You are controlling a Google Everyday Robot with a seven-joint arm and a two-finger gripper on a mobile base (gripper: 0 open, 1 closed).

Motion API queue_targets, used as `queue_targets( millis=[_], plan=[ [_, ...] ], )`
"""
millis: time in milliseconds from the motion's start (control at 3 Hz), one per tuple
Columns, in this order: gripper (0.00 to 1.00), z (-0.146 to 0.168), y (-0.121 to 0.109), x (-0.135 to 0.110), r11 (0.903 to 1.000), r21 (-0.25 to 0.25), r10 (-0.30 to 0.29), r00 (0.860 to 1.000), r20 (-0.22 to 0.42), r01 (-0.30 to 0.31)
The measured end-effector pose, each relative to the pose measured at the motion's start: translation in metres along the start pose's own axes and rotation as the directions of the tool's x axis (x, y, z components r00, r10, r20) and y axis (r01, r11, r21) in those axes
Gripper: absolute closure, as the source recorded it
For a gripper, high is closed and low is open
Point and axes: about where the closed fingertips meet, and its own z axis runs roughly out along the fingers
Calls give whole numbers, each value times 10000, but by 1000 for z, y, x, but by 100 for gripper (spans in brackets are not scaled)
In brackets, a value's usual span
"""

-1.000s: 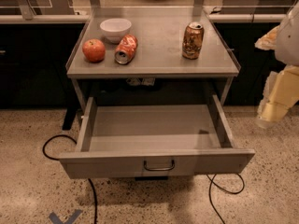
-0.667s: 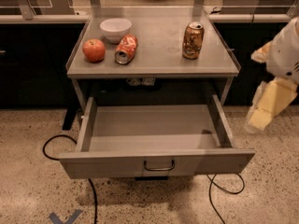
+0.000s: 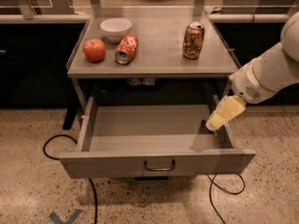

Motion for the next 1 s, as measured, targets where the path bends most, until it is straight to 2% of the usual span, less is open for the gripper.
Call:
queue_targets(
  millis=[333,667,1000],
  plan=[
    [0,9,-16,-8,9989,454,74,9991,411,-93],
    [0,7,-12,-7,9993,369,44,9995,327,-56],
    [0,22,-23,-27,9979,-197,-609,9965,574,621]
  ],
)
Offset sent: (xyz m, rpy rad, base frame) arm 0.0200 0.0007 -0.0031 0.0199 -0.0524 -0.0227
